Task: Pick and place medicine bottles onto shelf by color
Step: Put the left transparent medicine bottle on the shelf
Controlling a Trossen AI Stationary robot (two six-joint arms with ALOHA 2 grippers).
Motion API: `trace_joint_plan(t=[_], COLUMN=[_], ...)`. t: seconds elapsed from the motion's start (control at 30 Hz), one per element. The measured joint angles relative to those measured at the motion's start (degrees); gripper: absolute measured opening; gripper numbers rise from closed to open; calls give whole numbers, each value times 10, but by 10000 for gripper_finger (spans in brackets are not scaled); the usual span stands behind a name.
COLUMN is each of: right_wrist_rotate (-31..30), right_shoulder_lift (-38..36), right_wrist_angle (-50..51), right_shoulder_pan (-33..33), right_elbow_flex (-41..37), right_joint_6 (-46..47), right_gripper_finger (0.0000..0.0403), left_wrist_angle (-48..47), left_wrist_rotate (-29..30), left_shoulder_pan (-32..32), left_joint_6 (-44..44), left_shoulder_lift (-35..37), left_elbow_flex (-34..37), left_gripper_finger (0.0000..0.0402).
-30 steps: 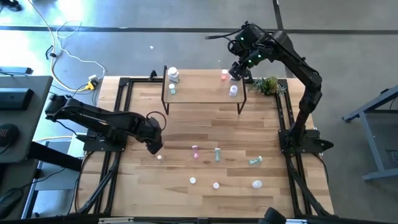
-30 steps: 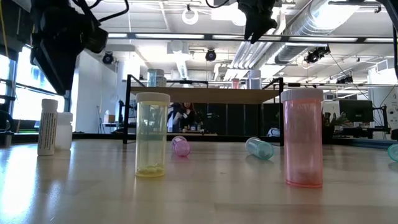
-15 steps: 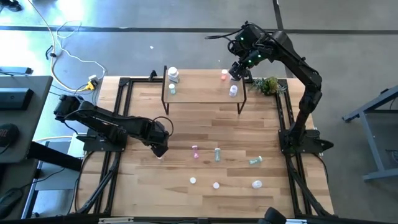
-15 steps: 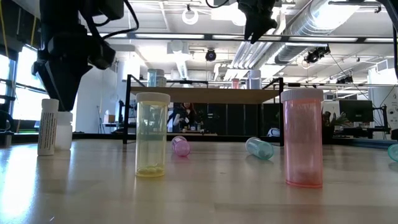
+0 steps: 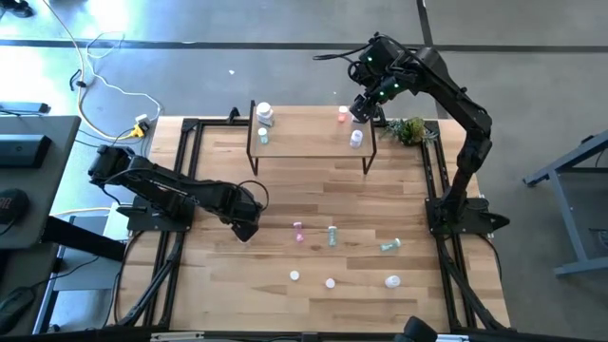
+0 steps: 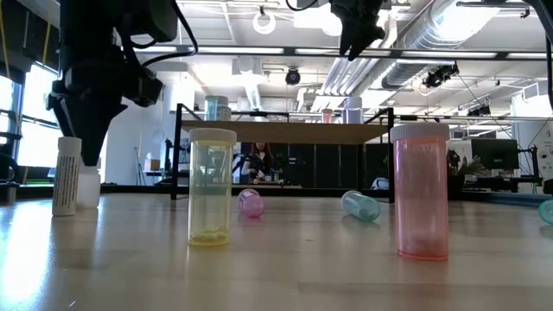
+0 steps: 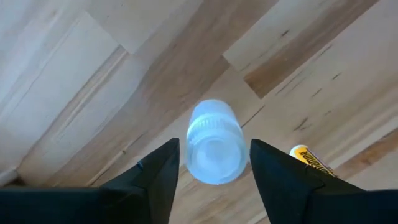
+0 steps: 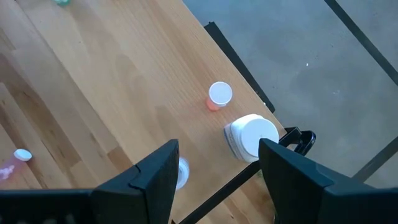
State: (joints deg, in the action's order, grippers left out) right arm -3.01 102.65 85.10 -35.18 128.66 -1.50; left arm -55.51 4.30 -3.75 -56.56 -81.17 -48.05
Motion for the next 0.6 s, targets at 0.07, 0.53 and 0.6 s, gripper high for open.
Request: trace_joint_plan(t=[0.07, 0.53, 0.6], right_wrist_rotate=[0, 0, 0], right_shoulder_lift=[0, 0, 0], right_wrist_angle=[0, 0, 0], right_shoulder_pan=[0, 0, 0], right_elbow_flex=[0, 0, 0], right_joint_6=[0, -10, -14], right_gripper_finger=[213, 213, 213], left_wrist_angle=[0, -10, -16], left_wrist_rotate=[0, -30, -33], left_shoulder_pan=[0, 0, 5], left_joint_6=[2, 62, 86], left_shoulder_lift=[0, 5, 8], left_elbow_flex=[0, -18, -39], left_gripper_finger=[166, 130, 130])
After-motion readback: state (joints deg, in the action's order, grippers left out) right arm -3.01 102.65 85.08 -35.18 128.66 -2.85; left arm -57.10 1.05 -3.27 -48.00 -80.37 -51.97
